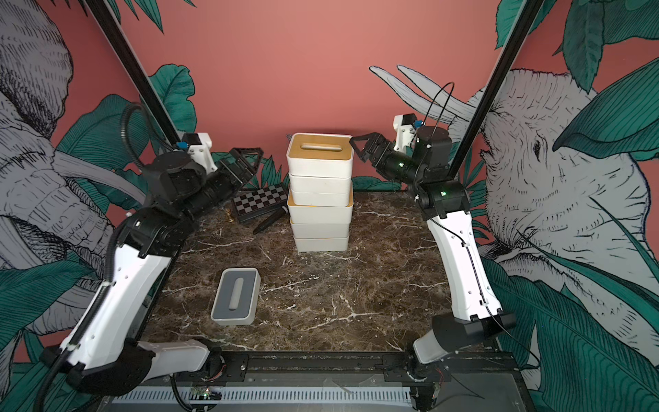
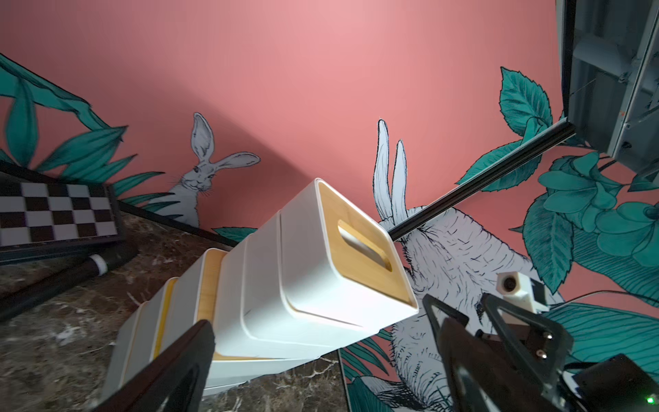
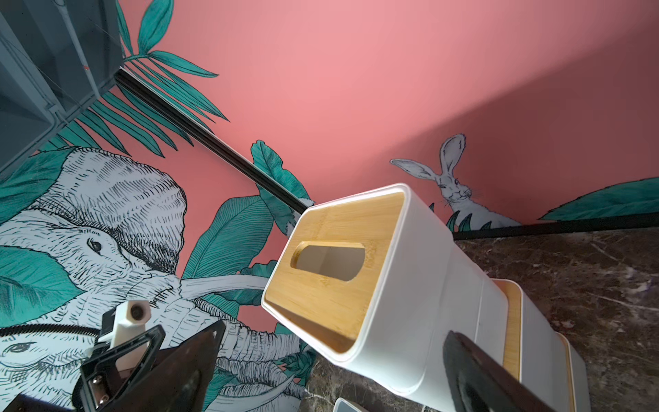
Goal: Stack the tissue boxes
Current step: Place the tissue box at the tissue box, then pick up the tissue box from the center of the board.
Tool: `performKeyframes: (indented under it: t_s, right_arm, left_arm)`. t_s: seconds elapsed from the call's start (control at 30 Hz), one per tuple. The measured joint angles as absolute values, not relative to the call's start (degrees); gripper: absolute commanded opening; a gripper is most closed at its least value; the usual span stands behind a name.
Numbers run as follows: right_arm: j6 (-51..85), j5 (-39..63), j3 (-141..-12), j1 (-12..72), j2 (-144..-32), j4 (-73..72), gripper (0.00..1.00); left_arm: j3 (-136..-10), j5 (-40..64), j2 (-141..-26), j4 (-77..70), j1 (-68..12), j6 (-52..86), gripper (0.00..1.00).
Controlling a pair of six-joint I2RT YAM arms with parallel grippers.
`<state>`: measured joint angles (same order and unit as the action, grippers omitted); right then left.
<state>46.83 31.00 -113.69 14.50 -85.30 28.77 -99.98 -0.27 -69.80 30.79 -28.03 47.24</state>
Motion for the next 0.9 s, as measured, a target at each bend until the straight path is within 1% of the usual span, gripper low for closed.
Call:
performKeyframes:
  t_s: [0.1,0.27,0.37,0.53,0.73,0.83,0.9]
  right_arm:
    - [45.8,29.8,-108.1,14.5,-79.4,28.7,0.99]
    - [44.6,26.6,-93.9,14.6,-68.1,27.5,0.99]
    - [44.2,26.6,-89.1,14.6,-65.4,27.4,0.99]
    - [44.3,27.4,-78.0,14.6,-61.1,26.0,0.99]
    - [44.9,29.3,-67.0,14.6,-56.5,24.7,0.99]
    - [45.0,30.9,-63.2,15.0,-54.5,24.0,0.99]
    - [44.5,32.3,-61.3,15.4,-53.4,24.3,0.99]
  left_arm:
    - [-97.9,-1.8,-63.1,37.3,-28.0,43.9,1.00]
    - [-93.5,-6.7,-52.1,53.6,-28.0,40.7,1.00]
    - [-89.6,-9.6,-46.4,61.5,-28.0,40.1,0.99]
    - [-74.9,-10.9,-37.5,71.8,-28.0,42.3,1.00]
    - [-55.2,-12.0,-30.6,75.4,-28.0,48.4,0.99]
    - [-50.6,-13.3,-27.7,74.5,-28.0,51.2,0.99]
    - [-48.5,-14.2,-27.9,72.7,-27.9,52.7,1.00]
